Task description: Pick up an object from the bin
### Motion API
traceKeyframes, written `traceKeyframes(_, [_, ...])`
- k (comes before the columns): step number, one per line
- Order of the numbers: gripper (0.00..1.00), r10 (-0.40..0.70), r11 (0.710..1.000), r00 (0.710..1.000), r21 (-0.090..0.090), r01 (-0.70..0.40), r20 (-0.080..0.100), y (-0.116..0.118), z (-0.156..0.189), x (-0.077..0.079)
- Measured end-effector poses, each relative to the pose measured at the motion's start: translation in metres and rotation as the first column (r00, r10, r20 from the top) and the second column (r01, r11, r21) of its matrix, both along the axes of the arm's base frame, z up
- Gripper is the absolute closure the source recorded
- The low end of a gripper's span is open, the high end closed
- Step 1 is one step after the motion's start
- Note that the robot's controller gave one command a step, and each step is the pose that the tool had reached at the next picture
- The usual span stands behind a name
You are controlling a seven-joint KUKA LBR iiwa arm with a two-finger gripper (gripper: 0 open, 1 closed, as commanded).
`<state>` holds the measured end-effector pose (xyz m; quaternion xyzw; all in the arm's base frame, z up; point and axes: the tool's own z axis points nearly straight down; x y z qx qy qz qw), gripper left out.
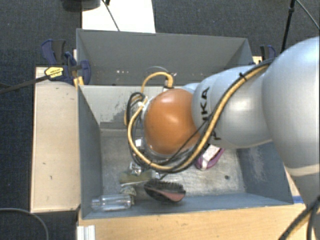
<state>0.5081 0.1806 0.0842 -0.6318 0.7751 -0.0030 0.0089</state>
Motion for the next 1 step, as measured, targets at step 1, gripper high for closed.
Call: traceKeyframes(1, [1.00,0.089,0.996,0.996,0.002,-0.089,-0.004,-0.0161,-0.0108,0.0131])
